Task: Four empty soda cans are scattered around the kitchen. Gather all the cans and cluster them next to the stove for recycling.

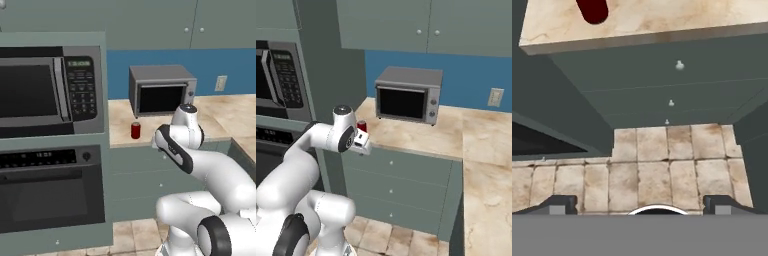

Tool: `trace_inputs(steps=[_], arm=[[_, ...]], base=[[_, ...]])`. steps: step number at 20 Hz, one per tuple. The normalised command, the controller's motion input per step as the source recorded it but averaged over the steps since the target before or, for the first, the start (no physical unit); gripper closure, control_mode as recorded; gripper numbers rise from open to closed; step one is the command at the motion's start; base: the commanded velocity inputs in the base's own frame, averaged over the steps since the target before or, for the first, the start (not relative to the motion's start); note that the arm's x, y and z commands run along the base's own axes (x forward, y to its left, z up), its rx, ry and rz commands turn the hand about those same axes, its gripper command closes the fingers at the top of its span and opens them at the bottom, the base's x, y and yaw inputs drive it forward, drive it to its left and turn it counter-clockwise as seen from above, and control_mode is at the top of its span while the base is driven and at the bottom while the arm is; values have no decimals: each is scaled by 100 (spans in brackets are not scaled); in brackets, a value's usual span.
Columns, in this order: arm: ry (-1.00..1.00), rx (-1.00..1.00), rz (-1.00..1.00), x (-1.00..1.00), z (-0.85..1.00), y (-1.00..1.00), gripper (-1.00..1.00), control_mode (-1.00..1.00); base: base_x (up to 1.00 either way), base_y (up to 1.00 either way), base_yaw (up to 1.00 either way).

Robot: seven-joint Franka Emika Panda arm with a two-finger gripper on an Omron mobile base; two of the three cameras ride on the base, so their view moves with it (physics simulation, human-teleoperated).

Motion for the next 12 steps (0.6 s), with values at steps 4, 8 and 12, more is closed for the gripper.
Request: trace_inputs(steps=[4,8,12], arm=[[0,0,0,0,0,0,-100,100],[0,0,0,0,0,0,-100,100],[0,0,0,0,0,0,-100,100]], base=[[23,-49,1],[31,-48,0],[41,-42,0]])
